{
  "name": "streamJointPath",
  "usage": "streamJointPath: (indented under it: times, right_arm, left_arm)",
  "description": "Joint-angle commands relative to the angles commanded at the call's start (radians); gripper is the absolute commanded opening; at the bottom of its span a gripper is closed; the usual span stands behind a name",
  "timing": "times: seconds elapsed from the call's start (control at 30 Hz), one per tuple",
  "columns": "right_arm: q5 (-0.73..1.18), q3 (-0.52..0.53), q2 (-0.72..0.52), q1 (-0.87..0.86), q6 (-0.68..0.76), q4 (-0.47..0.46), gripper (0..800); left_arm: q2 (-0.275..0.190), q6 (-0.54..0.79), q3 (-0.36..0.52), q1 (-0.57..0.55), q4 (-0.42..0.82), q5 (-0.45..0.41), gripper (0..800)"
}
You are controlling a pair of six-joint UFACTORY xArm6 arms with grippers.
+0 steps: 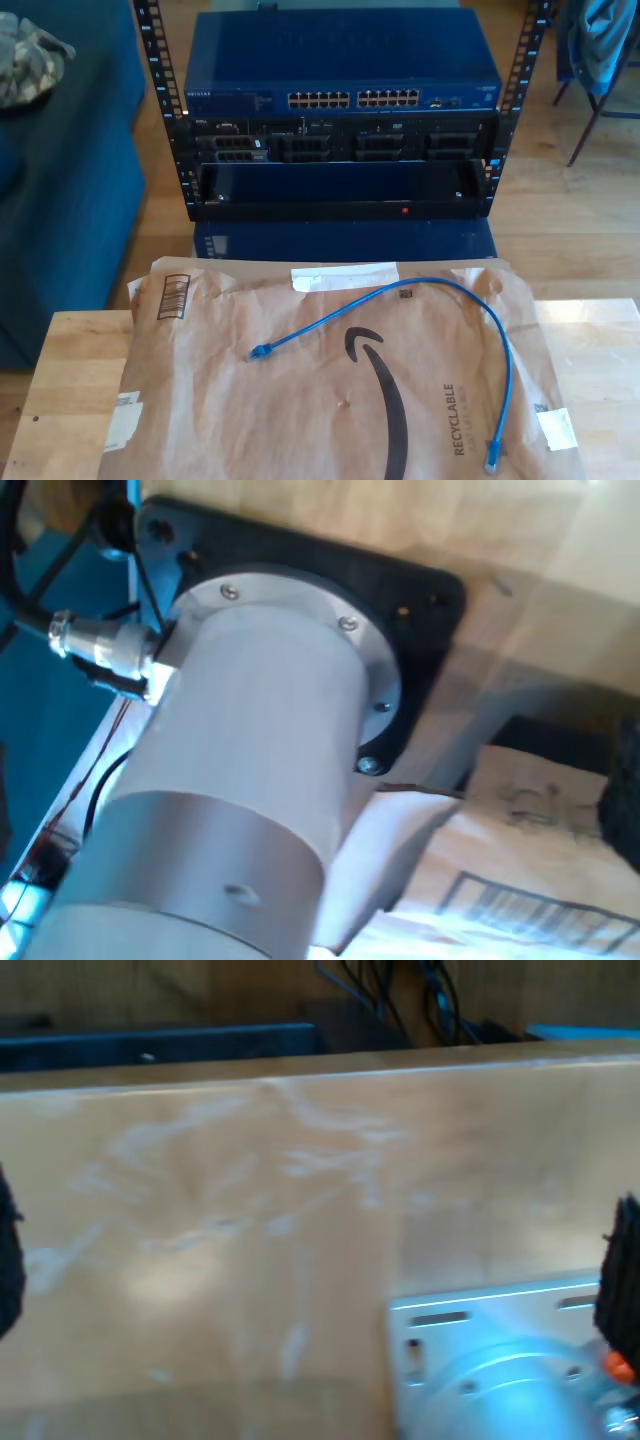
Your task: Grab the cable and plug it in
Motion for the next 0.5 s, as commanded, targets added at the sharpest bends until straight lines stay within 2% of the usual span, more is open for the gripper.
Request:
streamJointPath:
  times: [0.17,0.37,0.5]
  right_arm:
    - [-0.002,-0.072,0.06,0.252,0.238,0.0,796]
    - [-0.011,-0.138,0.104,0.62,0.537,0.0,796]
    - [-0.012,-0.215,0.187,0.885,0.729,-0.002,796]
  left_arm:
    - [0.003,-0.207,-0.068,-0.224,-0.049,0.029,800]
    - [0.005,-0.423,-0.103,-0.483,-0.063,0.028,800]
    - [0.009,-0.532,-0.117,-0.614,-0.104,0.02,800]
